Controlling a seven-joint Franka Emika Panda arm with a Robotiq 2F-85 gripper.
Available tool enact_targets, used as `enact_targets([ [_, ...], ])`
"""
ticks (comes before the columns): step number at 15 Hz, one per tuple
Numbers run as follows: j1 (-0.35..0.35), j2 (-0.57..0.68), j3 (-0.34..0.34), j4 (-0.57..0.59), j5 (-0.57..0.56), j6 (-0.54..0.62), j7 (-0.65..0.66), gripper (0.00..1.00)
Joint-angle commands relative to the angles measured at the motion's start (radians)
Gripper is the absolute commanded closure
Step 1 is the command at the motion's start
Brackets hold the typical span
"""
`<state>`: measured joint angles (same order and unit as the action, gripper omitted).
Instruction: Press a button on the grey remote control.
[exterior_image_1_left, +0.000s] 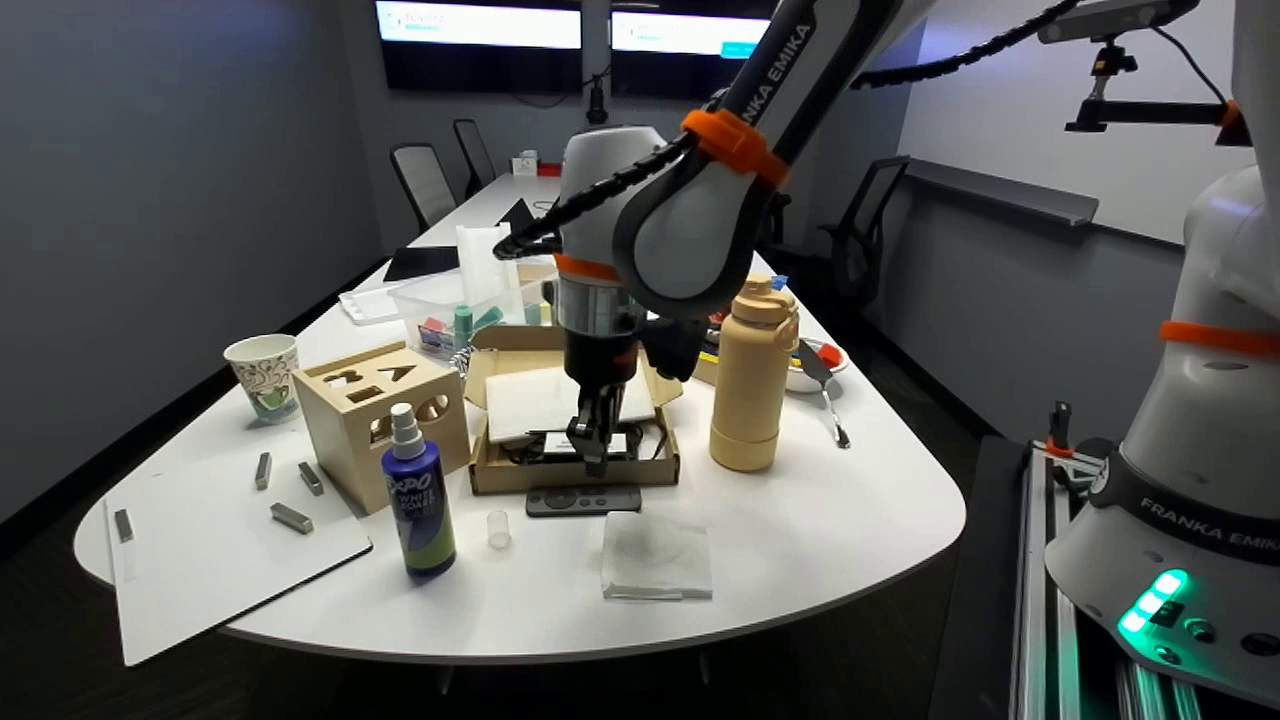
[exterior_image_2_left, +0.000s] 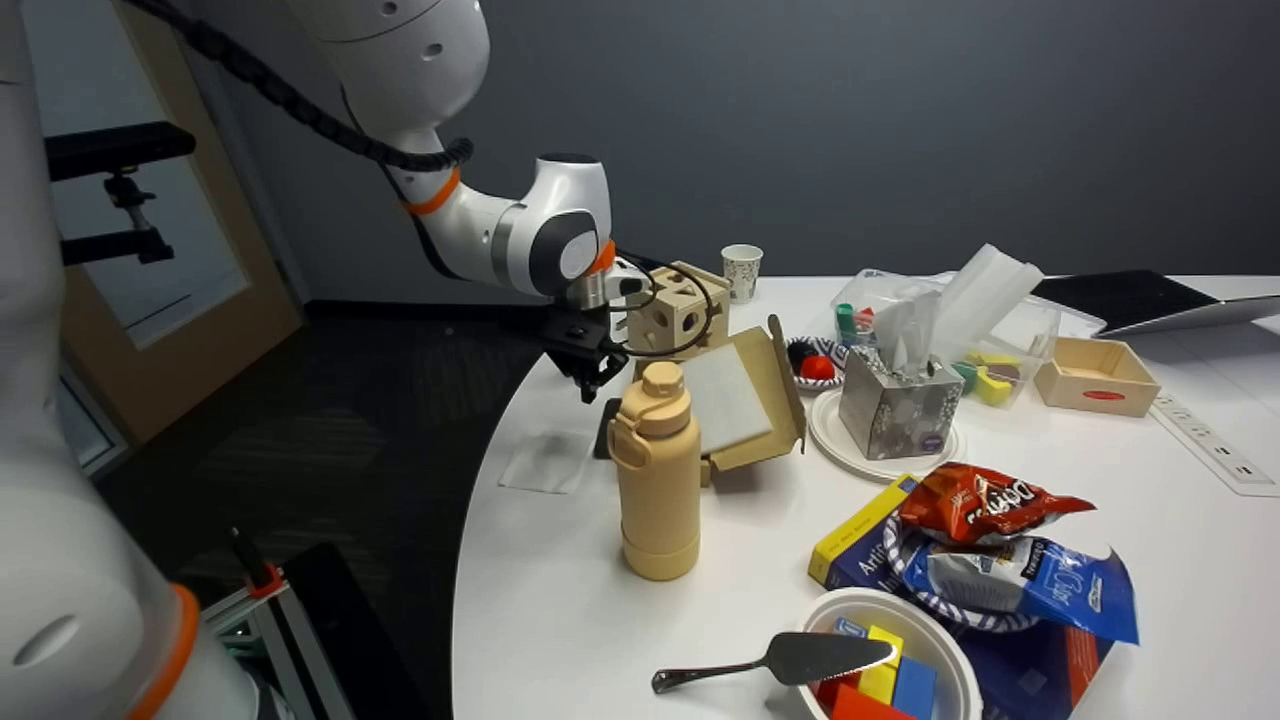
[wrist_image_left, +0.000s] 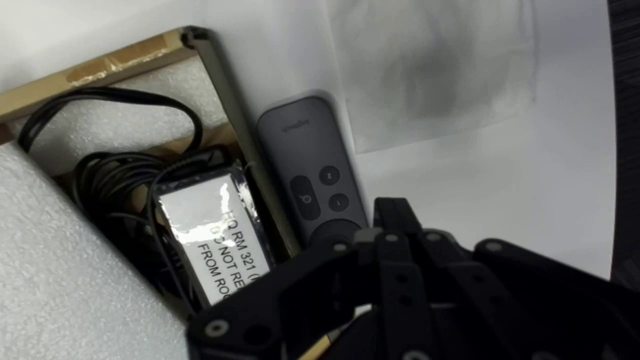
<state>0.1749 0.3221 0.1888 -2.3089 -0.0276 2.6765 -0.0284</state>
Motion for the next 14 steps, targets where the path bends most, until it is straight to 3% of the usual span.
enact_targets([
  [1,0.024,0.068,-0.020,0.050,-0.043,0.032,0.002,1.00],
  [14,0.055,0.202,-0.068,0.165,-0.141,0.053,-0.003,1.00],
])
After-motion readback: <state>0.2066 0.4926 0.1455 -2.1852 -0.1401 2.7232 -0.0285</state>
